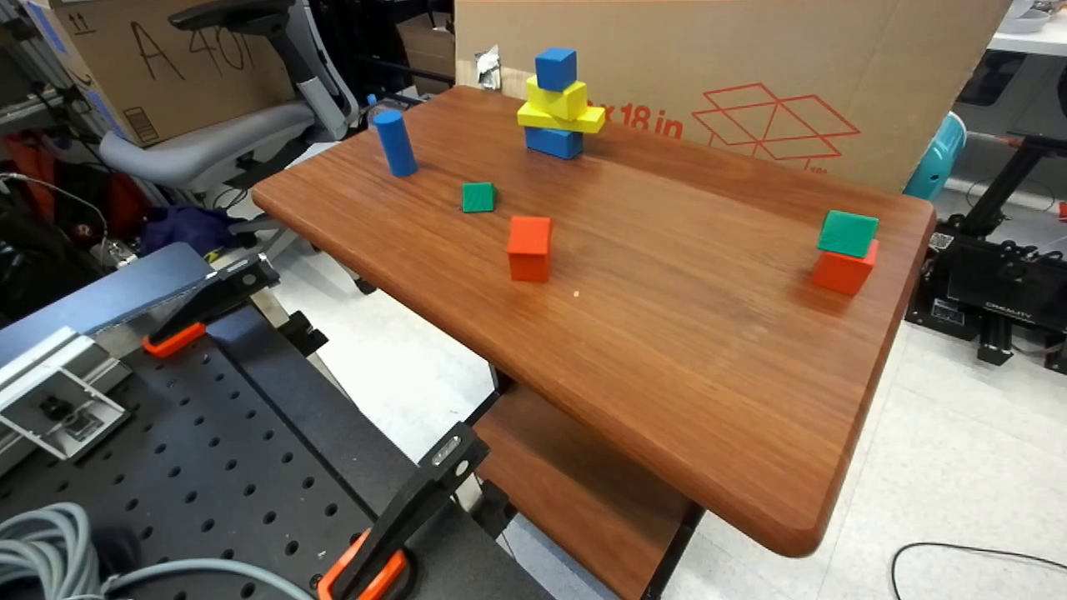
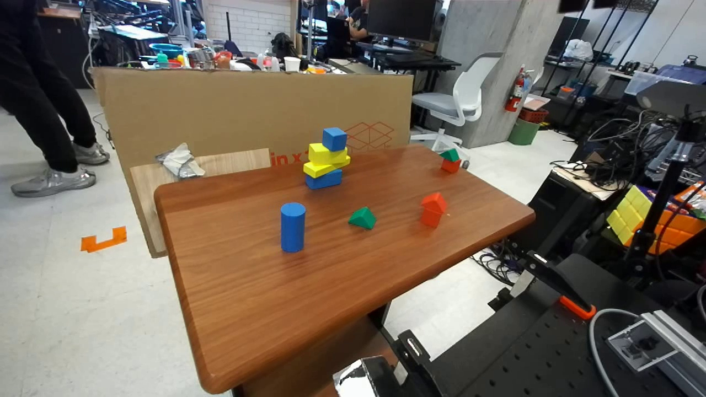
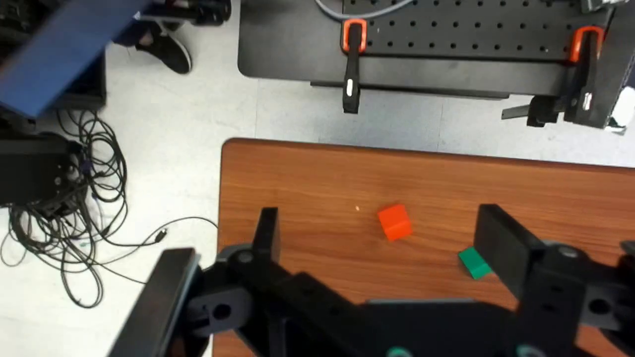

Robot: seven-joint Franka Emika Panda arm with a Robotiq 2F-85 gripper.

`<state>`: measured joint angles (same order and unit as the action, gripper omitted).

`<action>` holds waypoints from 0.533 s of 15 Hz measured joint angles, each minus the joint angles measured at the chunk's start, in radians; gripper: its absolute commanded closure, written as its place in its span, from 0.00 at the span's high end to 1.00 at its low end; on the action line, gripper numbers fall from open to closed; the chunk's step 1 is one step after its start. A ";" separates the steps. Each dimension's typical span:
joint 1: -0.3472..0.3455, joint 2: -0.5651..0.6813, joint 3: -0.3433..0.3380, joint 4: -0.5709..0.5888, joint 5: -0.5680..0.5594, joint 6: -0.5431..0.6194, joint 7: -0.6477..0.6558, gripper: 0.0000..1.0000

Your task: Move the blue cylinder block to the right

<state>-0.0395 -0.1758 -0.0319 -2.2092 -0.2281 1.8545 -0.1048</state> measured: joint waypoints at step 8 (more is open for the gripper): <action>0.089 0.383 0.072 0.078 -0.103 0.351 0.075 1.00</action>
<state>0.0495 0.2068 0.0400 -2.1315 -0.3307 2.2057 -0.0300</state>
